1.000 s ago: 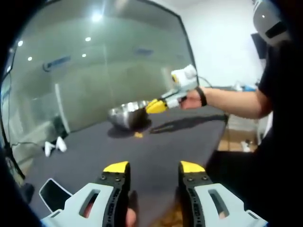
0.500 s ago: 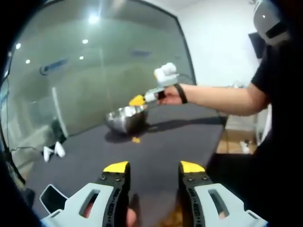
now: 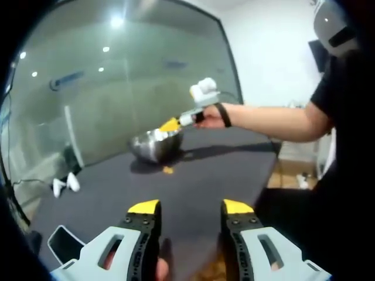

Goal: Pick up the QQ candy scattered on the table and place it into the stainless steel bowl on the table

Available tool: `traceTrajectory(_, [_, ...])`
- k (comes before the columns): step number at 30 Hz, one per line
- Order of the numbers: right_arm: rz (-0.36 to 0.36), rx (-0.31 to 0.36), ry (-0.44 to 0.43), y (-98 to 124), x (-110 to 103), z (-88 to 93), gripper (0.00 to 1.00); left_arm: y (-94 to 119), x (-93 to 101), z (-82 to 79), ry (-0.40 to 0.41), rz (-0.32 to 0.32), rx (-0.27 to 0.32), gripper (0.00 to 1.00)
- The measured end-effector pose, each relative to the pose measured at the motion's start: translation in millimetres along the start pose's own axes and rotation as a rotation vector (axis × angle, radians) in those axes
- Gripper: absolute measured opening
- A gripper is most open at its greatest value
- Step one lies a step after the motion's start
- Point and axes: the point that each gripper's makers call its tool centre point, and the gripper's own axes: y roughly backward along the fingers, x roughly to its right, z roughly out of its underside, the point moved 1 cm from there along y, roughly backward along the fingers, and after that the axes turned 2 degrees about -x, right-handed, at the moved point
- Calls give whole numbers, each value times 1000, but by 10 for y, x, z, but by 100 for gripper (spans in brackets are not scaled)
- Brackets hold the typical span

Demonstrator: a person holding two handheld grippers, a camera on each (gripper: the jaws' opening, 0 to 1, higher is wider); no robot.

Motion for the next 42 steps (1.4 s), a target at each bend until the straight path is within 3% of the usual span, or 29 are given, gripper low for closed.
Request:
traceTrajectory(9, [-16, -21, 21, -25, -147, 26, 23, -2, -6, -1, 1, -5, -1, 42])
traceTrajectory(18, [-39, 19, 34, 59, -222, -106, 22, 3, -16, 7, 2, -8, -2, 42])
traceTrajectory(21, [-54, 49, 91, 145, -313, -159, 22, 6, -20, 3, 1, -9, 0, 42])
traceTrajectory(27, [-91, 43, 158, 415, -507, -74, 22, 26, -36, 23, 5, -13, -4, 42])
traceTrajectory(34, [-113, 35, 178, 682, -655, 27, 22, 39, -48, -21, 3, -21, 6, 42])
traceTrajectory(42, [-126, -17, 167, 837, -773, 402, 22, 45, -42, -25, -2, -20, 3, 42])
